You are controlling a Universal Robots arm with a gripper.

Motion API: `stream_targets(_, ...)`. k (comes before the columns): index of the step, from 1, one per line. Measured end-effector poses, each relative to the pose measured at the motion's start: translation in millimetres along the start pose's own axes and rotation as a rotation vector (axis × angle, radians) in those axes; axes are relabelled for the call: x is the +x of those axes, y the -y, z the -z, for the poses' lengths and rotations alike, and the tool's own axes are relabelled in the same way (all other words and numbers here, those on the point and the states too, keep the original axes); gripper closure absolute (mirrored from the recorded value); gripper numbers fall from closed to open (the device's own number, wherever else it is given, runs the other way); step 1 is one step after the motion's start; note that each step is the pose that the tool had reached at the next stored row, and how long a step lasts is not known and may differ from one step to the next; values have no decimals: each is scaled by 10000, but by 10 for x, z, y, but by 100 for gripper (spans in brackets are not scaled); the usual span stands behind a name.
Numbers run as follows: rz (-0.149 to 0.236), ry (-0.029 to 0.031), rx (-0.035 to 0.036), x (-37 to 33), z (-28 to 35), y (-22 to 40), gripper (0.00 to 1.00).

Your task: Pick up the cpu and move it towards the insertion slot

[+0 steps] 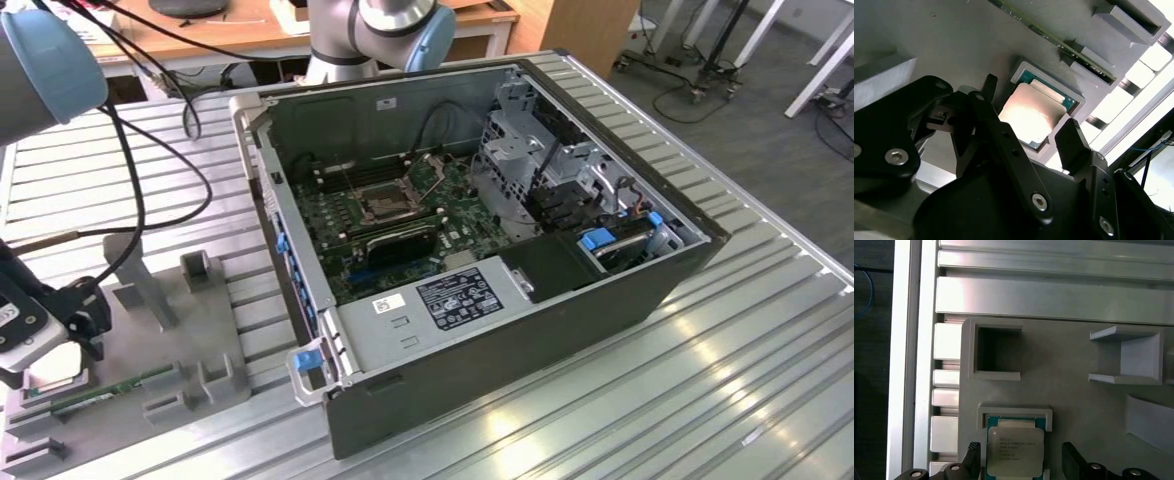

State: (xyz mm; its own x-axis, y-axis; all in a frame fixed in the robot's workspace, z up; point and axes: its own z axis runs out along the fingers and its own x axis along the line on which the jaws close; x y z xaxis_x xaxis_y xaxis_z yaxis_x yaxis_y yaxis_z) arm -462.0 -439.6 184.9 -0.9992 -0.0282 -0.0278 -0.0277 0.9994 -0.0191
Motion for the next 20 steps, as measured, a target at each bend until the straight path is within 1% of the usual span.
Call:
stream_targets(5,0,1,-1,0,-22,-1,26)
stream_targets(11,0,4,-2,4,-33,-3,26)
stream_targets(20,0,2,-1,7,-35,-3,26)
